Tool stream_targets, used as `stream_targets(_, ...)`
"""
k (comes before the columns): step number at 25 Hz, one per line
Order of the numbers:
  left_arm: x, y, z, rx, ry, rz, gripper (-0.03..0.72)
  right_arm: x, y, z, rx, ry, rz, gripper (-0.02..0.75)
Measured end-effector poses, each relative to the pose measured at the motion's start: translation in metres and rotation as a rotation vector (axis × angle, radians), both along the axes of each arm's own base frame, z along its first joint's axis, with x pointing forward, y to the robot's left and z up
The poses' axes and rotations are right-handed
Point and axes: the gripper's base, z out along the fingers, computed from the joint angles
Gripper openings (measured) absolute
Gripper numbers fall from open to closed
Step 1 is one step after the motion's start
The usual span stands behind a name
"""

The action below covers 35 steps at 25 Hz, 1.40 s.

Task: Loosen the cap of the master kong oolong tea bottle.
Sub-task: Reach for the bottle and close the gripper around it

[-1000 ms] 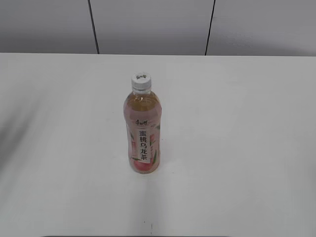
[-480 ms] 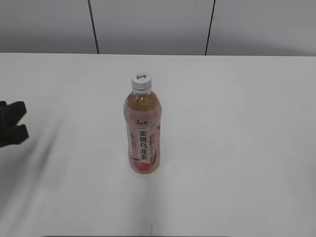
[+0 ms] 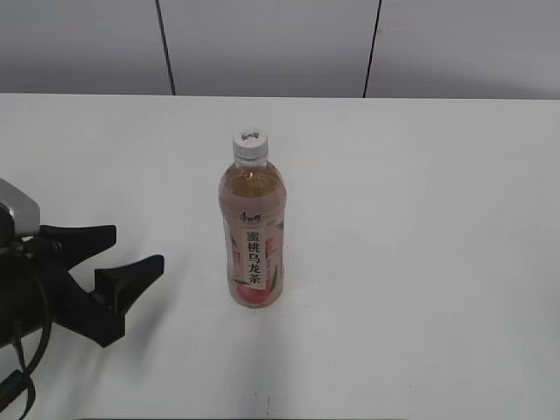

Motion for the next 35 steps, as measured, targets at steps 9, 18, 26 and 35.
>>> stream_targets(9, 0.003, -0.015, -0.003, -0.033, 0.016, -0.172, 0.596, 0.000, 0.000, 0.000, 0.000, 0.000, 0.000, 0.269)
stream_targets(18, 0.029, -0.034, 0.013, -0.108, -0.039, -0.309, 0.594, 0.000, 0.000, 0.000, 0.000, 0.000, 0.000, 0.269)
stream_targets(26, 0.043, -0.059, 0.028, -0.158, -0.091, -0.388, 0.594, 0.000, 0.000, 0.000, 0.000, 0.000, 0.000, 0.269)
stream_targets(35, 0.046, -0.065, 0.030, -0.191, -0.092, -0.323, 0.594, 0.000, 0.000, 0.000, 0.000, 0.000, 0.000, 0.269)
